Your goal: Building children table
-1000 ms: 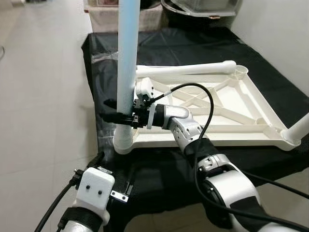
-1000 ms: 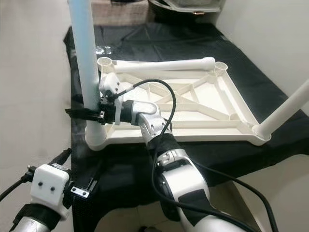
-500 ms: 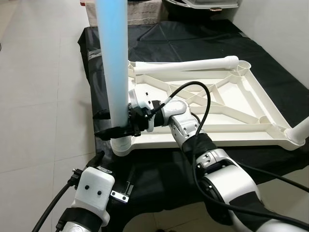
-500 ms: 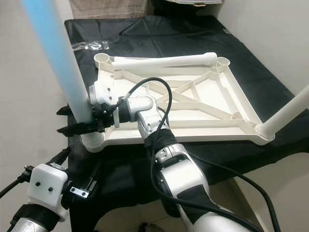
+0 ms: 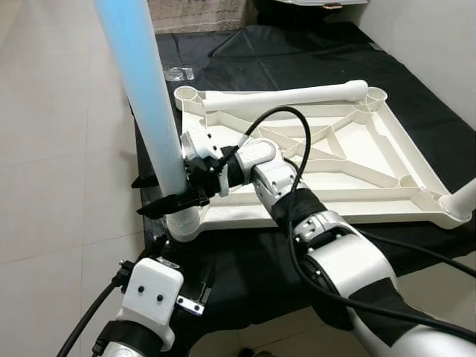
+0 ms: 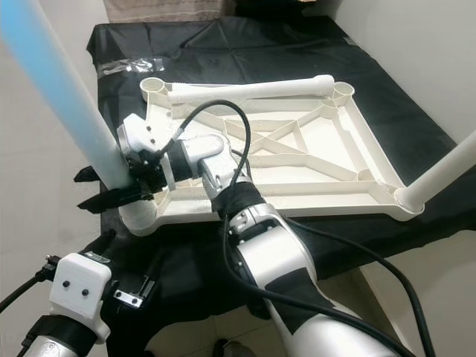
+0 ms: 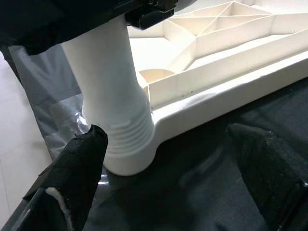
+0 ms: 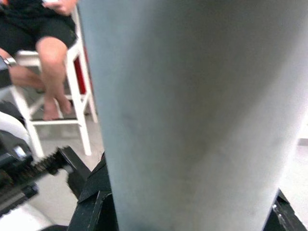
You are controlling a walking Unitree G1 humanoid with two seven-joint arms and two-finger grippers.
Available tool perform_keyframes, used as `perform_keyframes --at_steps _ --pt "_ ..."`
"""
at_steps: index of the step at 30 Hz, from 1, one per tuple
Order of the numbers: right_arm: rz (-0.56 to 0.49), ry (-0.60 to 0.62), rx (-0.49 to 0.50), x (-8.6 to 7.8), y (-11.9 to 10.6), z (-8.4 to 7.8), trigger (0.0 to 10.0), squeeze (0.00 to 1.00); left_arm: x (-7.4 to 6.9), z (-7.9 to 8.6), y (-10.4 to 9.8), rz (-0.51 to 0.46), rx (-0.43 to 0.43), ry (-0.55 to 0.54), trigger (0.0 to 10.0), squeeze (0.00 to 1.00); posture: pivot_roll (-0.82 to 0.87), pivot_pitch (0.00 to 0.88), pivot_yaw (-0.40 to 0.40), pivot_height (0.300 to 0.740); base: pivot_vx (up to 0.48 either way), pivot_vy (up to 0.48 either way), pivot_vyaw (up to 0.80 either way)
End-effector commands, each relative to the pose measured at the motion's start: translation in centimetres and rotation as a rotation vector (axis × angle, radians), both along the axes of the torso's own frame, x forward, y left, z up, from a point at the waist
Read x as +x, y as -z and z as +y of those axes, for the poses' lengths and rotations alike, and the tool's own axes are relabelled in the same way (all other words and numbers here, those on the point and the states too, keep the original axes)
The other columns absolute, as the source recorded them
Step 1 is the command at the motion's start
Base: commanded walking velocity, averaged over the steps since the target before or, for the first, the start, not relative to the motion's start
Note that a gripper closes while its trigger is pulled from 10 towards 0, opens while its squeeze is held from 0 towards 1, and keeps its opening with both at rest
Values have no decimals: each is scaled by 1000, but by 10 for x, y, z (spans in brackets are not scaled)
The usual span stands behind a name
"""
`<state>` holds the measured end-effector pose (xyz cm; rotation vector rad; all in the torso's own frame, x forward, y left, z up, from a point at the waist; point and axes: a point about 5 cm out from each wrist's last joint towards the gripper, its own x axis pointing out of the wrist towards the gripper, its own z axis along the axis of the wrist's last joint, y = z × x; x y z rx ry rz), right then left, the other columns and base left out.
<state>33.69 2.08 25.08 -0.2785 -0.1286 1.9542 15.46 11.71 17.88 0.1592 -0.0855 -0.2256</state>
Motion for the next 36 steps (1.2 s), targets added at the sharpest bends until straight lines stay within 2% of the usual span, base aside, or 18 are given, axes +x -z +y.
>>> perform_keyframes --at_steps 1,2,4,7,10,12,14,19,21,25,28,30,32,36 --pt "147 -56 -103 -9 34 6 0 0 -3 -1 0 12 1 -6 10000 0 145 266 -120 740 0 0 0" --pt "147 -56 -103 -9 34 6 0 0 -3 -1 0 12 1 -6 10000 0 145 266 -120 740 0 0 0" --pt "185 49 -33 -4 34 8 0 0 -3 -1 0 12 0 -7 10000 0 146 268 -118 740 0 0 0" --pt "237 130 39 1 34 6 0 0 -3 -1 0 13 3 -8 10000 0 146 268 -118 740 0 0 0" --pt "246 136 45 1 34 5 0 0 -3 -1 0 13 4 -9 10000 0 146 268 -118 740 0 0 0" --pt "246 179 54 4 36 3 0 0 -2 -1 0 14 5 -9 10000 0 141 268 -115 740 0 0 0" --pt "243 272 79 9 40 -3 0 0 -1 -1 0 11 4 -10 10000 0 137 264 -111 740 0 0 0" --pt "242 304 101 12 42 -10 0 0 0 0 0 8 5 -10 10000 0 137 264 -110 740 0 0 0" --pt "174 363 113 14 43 -13 0 0 1 0 0 6 7 -10 10000 0 133 259 -106 740 0 0 0" --pt "106 453 149 16 40 -13 0 0 2 0 -1 2 10 -9 10000 0 132 259 -106 740 0 0 0" --pt "69 405 153 12 41 -13 0 0 2 0 -1 2 11 -8 10000 0 132 259 -106 740 0 0 0" --pt "60 289 144 3 43 -14 0 0 2 1 -1 2 12 -8 10000 0 130 260 -102 740 0 0 0" --pt "61 242 140 -1 43 -14 0 0 2 1 -1 2 13 -8 10000 0 130 260 -102 740 0 0 0" --pt "7 305 89 1 45 -4 0 0 3 1 -1 1 14 -7 10000 0 127 261 -106 740 0 0 0"
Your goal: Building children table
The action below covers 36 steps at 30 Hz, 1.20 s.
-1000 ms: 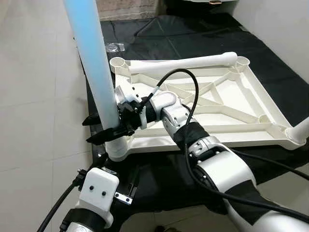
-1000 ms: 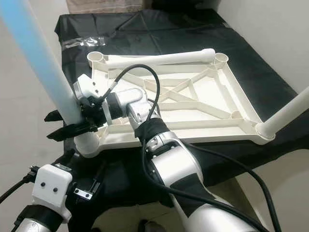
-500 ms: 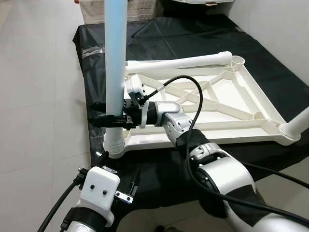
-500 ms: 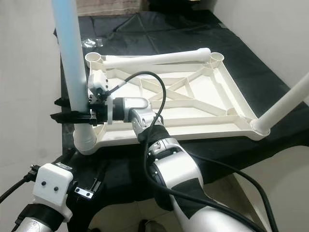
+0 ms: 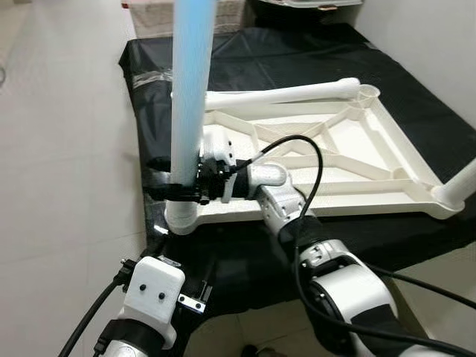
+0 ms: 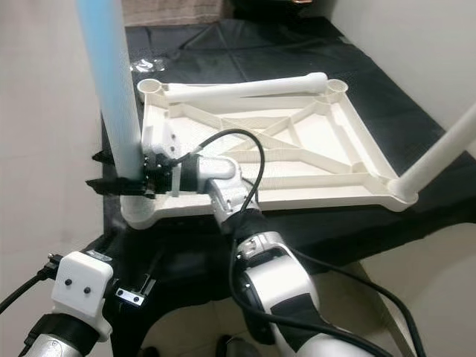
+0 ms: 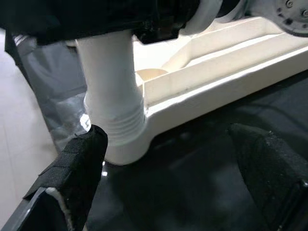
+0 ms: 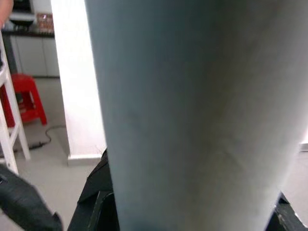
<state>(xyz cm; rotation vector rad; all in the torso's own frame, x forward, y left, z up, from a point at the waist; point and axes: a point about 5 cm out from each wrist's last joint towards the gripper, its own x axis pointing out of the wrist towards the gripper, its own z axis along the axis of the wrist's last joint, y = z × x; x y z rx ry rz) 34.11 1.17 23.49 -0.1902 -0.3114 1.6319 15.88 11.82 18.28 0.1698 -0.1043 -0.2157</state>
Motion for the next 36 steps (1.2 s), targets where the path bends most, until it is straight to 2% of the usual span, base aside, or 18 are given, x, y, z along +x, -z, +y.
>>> perform_keyframes --at_steps 1,4,6,7,8,11,13,14,16,20,21,22,24,27,31,33,35,36 --pt "73 54 -119 -1 29 7 0 0 -1 0 3 22 6 0 10000 0 127 261 -106 740 0 0 0" --pt "75 86 -116 0 28 9 0 0 -1 0 3 22 5 0 10000 0 127 261 -106 740 0 0 0" --pt "100 177 -126 4 30 13 0 0 -2 -1 3 22 5 -2 10000 0 127 263 -109 740 0 0 0" --pt "100 177 -126 4 30 13 0 0 -2 -1 3 22 5 -2 10000 0 127 263 -109 740 0 0 0" --pt "102 243 -132 6 31 15 0 0 -2 -1 4 23 6 -3 10000 0 124 263 -109 740 0 0 0" --pt "100 260 -132 7 31 16 0 0 -2 -1 4 24 6 -3 10000 0 124 263 -109 740 0 0 0" --pt "113 368 -136 11 34 18 0 0 -2 -1 3 21 7 -3 10000 0 124 263 -109 740 0 0 0" --pt "113 368 -136 11 34 18 0 0 -2 -1 3 21 7 -3 10000 0 124 263 -109 740 0 0 0" --pt "121 444 -168 13 42 17 0 0 -2 0 3 20 10 -4 10000 0 124 263 -109 740 0 0 0" --pt "117 507 -198 16 47 15 0 0 -2 0 3 21 12 -6 10000 0 124 254 -109 740 0 0 0" --pt "135 637 -184 24 45 11 0 0 -2 0 4 20 12 -7 10000 0 124 254 -109 740 0 0 0" --pt "145 702 -177 28 44 8 0 0 -2 0 4 21 13 -7 10000 0 124 249 -109 740 0 0 0" --pt "151 740 -174 30 43 7 0 0 -2 0 4 21 13 -7 10000 0 124 249 -109 740 0 0 0" --pt "235 919 -87 39 36 1 0 0 -2 0 4 18 13 -7 10000 0 123 244 -108 740 0 0 0" --pt "279 1019 -41 44 34 -2 0 0 -1 0 4 17 13 -7 10000 0 123 241 -105 740 0 0 0" --pt "379 1152 22 49 34 -11 0 0 -1 0 4 16 15 -8 10000 0 123 241 -105 740 0 0 0" --pt "379 1152 22 49 34 -11 0 0 -1 0 4 16 15 -8 10000 0 123 241 -105 740 0 0 0" --pt "410 1206 48 51 34 -14 0 0 -1 0 4 16 16 -8 10000 0 123 241 -105 740 0 0 0"
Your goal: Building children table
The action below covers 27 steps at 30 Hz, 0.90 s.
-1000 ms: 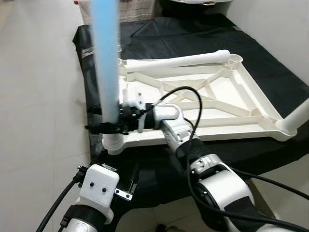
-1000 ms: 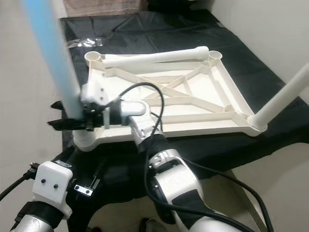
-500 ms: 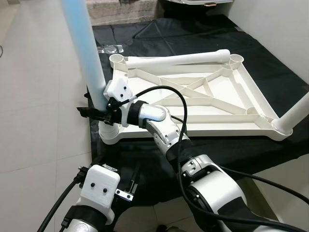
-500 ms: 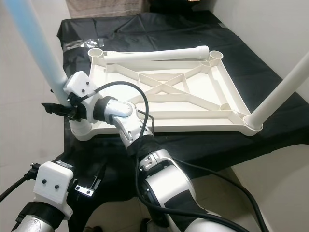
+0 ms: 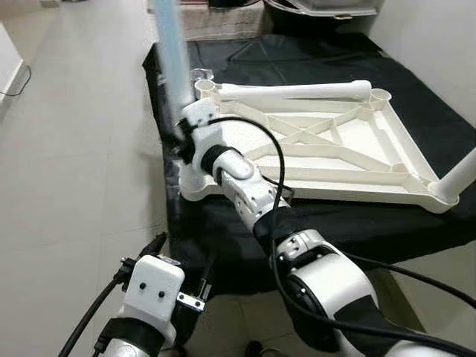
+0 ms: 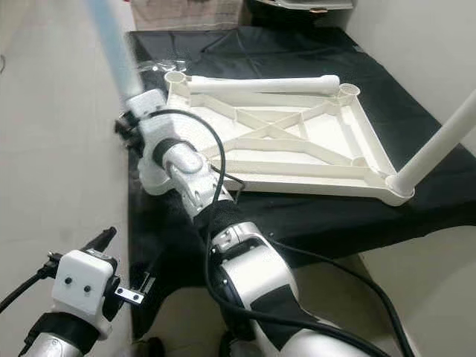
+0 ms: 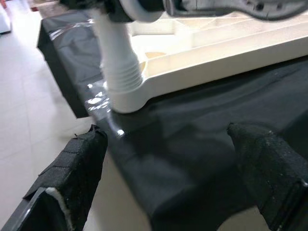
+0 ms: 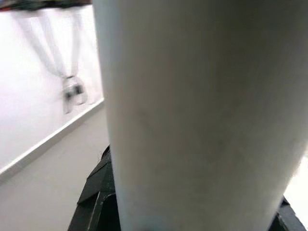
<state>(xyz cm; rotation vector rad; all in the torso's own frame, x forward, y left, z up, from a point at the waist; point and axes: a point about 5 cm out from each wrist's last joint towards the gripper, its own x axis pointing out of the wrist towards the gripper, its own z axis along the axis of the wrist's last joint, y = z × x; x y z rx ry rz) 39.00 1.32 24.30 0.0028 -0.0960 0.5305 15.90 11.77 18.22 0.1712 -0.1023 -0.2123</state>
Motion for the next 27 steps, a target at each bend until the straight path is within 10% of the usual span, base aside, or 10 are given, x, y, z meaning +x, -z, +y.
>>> perform_keyframes --at_steps 1,9,27 --pt "190 91 -33 2 42 -16 0 0 -1 0 3 15 15 -4 10000 0 123 241 -105 740 0 0 0" --pt "160 515 28 13 38 -56 0 0 -1 2 3 15 24 -7 10000 0 124 243 -108 740 0 0 0" --pt "139 787 53 17 31 -82 0 0 -1 3 3 17 28 -9 10000 0 125 254 -106 740 0 0 0"
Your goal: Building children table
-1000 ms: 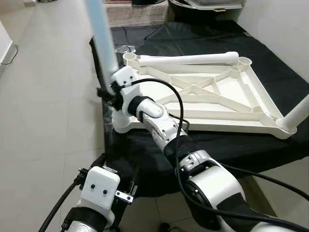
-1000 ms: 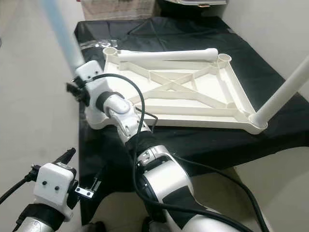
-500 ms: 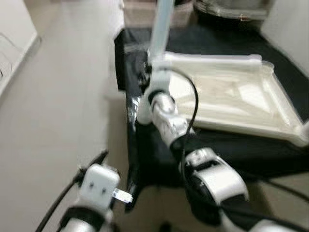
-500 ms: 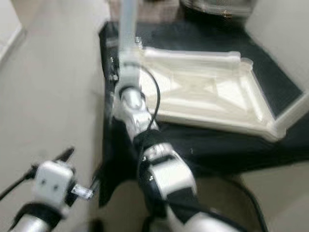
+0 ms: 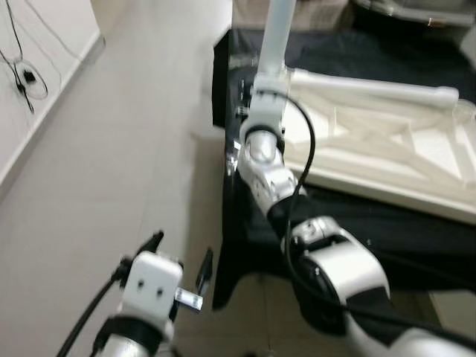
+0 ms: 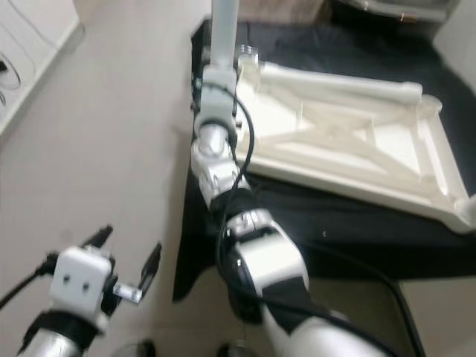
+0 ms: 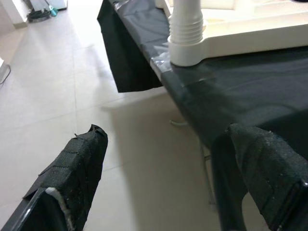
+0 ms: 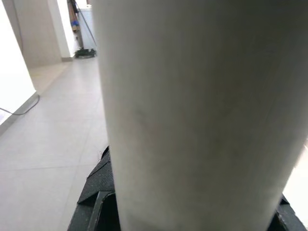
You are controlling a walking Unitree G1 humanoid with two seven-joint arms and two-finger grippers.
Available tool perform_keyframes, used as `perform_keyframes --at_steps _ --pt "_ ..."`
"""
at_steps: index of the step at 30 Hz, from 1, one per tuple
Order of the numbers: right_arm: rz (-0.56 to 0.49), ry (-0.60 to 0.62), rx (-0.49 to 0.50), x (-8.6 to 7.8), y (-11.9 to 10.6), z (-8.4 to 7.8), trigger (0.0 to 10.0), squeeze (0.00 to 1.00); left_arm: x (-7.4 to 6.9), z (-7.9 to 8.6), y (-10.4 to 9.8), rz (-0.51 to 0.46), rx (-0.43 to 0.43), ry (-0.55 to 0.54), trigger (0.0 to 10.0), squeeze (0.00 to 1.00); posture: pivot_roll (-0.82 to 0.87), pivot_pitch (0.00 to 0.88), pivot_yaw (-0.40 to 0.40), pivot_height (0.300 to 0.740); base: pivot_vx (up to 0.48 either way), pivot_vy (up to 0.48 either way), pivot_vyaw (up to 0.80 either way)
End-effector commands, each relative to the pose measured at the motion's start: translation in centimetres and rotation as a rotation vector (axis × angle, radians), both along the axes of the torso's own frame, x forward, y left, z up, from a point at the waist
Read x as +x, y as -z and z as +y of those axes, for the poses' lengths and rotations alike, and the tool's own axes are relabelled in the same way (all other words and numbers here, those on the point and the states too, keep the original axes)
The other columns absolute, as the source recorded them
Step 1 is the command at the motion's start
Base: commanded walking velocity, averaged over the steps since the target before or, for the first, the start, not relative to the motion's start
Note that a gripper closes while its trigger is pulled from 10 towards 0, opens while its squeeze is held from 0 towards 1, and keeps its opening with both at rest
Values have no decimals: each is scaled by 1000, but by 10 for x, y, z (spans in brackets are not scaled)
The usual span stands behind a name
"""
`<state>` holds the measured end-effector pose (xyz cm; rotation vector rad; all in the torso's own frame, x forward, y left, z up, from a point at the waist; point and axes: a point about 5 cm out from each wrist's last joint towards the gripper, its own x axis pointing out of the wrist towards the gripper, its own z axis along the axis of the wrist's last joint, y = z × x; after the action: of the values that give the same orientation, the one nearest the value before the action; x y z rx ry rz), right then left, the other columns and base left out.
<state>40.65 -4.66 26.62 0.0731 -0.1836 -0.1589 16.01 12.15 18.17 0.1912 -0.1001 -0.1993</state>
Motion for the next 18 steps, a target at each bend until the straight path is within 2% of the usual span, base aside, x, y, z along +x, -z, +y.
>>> perform_keyframes --at_steps 1,4,7,11,12,14,16,17,18 --pt "215 94 5 0 54 -22 0 0 -2 -1 3 18 9 5 10000 0 125 254 -106 740 0 0 0" --pt "207 220 25 0 54 -36 0 0 -2 0 3 18 12 5 10000 0 122 256 -109 740 0 0 0" --pt "197 275 61 -1 55 -41 0 0 -1 -1 3 17 14 6 10000 0 124 257 -111 740 0 0 0" --pt "201 273 95 -4 59 -39 0 0 -1 -1 3 15 18 9 10000 0 126 256 -109 740 0 0 0" --pt "208 210 69 -8 68 -29 0 0 -1 -1 3 17 19 12 10000 0 126 256 -109 740 0 0 0" --pt "210 196 60 -9 71 -26 0 0 -1 -1 4 17 19 12 10000 0 126 256 -109 740 0 0 0" --pt "323 187 88 -12 88 -24 0 0 0 -1 3 15 20 14 10000 0 124 255 -104 740 0 0 0" --pt "323 187 88 -12 88 -24 0 0 0 -1 3 15 20 14 10000 0 124 255 -104 740 0 0 0" --pt "369 193 96 -14 96 -25 0 0 0 0 3 14 23 13 10000 0 120 255 -106 740 0 0 0"
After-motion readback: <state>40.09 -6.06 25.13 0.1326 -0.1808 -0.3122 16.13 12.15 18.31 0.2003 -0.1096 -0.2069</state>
